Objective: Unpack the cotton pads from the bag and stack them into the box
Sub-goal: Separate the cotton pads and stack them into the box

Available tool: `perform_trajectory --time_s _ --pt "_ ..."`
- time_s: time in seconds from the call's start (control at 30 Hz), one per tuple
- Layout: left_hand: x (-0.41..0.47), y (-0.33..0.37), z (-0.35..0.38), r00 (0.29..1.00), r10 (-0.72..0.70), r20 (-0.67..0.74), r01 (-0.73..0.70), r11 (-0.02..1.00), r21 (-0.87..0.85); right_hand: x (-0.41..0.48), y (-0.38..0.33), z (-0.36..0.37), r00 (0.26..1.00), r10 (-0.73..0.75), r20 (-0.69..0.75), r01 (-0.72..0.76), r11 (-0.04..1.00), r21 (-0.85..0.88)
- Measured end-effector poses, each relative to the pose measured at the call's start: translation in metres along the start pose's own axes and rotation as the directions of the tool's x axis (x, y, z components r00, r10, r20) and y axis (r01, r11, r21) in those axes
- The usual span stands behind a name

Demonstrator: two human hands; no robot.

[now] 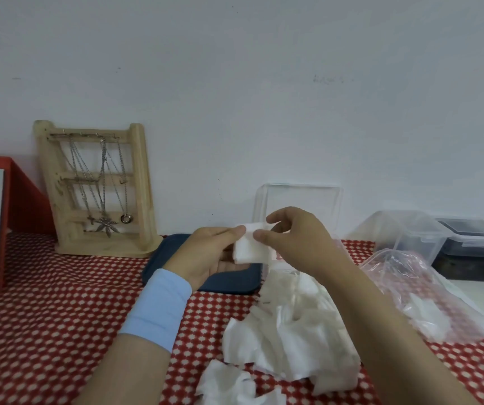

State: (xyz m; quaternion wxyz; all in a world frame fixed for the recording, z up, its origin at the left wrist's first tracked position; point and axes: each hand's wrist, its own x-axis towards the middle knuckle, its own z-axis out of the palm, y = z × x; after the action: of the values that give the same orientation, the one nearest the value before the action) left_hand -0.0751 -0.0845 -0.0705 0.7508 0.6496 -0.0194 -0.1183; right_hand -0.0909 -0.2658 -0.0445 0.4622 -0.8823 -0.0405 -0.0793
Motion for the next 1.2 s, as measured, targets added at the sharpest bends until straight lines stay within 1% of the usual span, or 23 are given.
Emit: perform_trajectory --time_s 0.03,0.07,0.1,0.13,0.17,0.2,0.23,0.3,0.33,0.37,0.47,0.57,0.63,0.7,0.77,0.83,0.9,0.97,1.07,1.17,1.2 --pt "0.001 -0.001 -0.004 0.999 0.007 -0.054 -0.007 1.000 -0.004 -0.003 -0.004 0.000 0.998 -0.059 0.023 0.062 0.989 -0.134" --pt "0.003 -0.002 -0.009 0.994 0.019 -0.108 -0.018 1.000 0.006 -0.008 -0.010 0.000 0.988 -0.115 0.101 0.138 0.955 -0.264" --pt "0.004 -0.003 -0.012 0.987 0.035 -0.154 -0.031 0.999 0.024 -0.014 -0.015 0.002 0.964 -0.144 0.224 0.221 0.902 -0.370" --pt "0.005 -0.003 -0.016 0.981 0.050 -0.190 -0.044 0.998 0.036 -0.020 -0.019 0.006 0.921 -0.145 0.363 0.307 0.841 -0.445" --pt "0.006 -0.003 -0.019 0.975 0.061 -0.215 -0.054 0.998 0.040 -0.025 -0.021 0.014 0.866 -0.109 0.487 0.378 0.781 -0.497" --pt "0.006 -0.003 -0.020 0.971 0.067 -0.231 -0.059 0.997 0.041 -0.028 -0.020 0.024 0.813 -0.052 0.580 0.429 0.726 -0.537" --pt "0.006 -0.003 -0.021 0.968 0.068 -0.242 -0.059 0.997 0.044 -0.032 -0.019 0.034 0.769 0.010 0.639 0.466 0.676 -0.572" --pt "0.006 -0.003 -0.021 0.965 0.069 -0.252 -0.056 0.997 0.059 -0.035 -0.015 0.050 0.714 0.098 0.694 0.523 0.585 -0.620" --pt "0.006 -0.003 -0.021 0.964 0.073 -0.255 -0.056 0.996 0.071 -0.036 -0.013 0.054 0.699 0.107 0.707 0.543 0.565 -0.622" --pt "0.007 -0.003 -0.020 0.962 0.079 -0.260 -0.058 0.995 0.086 -0.036 -0.013 0.055 0.693 0.098 0.714 0.546 0.575 -0.609" --pt "0.006 -0.003 -0.019 0.957 0.097 -0.273 -0.060 0.988 0.140 -0.033 -0.015 0.046 0.709 0.013 0.705 0.476 0.728 -0.493" --pt "0.006 -0.002 -0.017 0.954 0.109 -0.279 -0.054 0.979 0.198 -0.029 -0.018 0.031 0.738 -0.075 0.670 0.412 0.837 -0.360" --pt "0.006 -0.002 -0.016 0.955 0.116 -0.272 -0.049 0.969 0.243 -0.024 -0.019 0.020 0.777 -0.131 0.616 0.345 0.906 -0.243" --pt "0.006 -0.001 -0.015 0.960 0.129 -0.248 -0.054 0.956 0.290 -0.018 -0.017 0.006 0.833 -0.171 0.526 0.244 0.967 -0.074" --pt "0.004 0.000 -0.012 0.972 0.108 -0.207 -0.047 0.958 0.282 -0.013 -0.014 -0.006 0.888 -0.174 0.426 0.159 0.985 0.071" --pt "0.002 0.001 -0.006 0.991 0.047 -0.127 -0.023 0.982 0.188 -0.009 -0.010 -0.017 0.925 -0.175 0.338 0.145 0.983 0.113" --pt "0.000 0.001 -0.001 0.999 -0.009 -0.043 0.014 0.995 0.102 -0.006 -0.005 -0.023 0.944 -0.173 0.282 0.142 0.982 0.126" --pt "-0.001 0.001 0.004 0.999 -0.039 0.006 0.038 0.997 0.063 -0.004 -0.001 -0.026 0.957 -0.156 0.244 0.133 0.985 0.110" --pt "-0.003 0.001 0.008 0.999 -0.043 0.015 0.042 0.995 0.094 -0.001 0.001 -0.026 0.970 -0.149 0.194 0.134 0.987 0.088" --pt "-0.004 0.001 0.011 0.999 -0.036 0.037 0.031 0.994 0.108 0.001 0.001 -0.023 0.967 -0.169 0.191 0.147 0.982 0.122" --pt "-0.004 0.001 0.012 0.999 -0.033 0.042 0.028 0.994 0.107 0.001 0.001 -0.020 0.968 -0.171 0.185 0.154 0.983 0.104"
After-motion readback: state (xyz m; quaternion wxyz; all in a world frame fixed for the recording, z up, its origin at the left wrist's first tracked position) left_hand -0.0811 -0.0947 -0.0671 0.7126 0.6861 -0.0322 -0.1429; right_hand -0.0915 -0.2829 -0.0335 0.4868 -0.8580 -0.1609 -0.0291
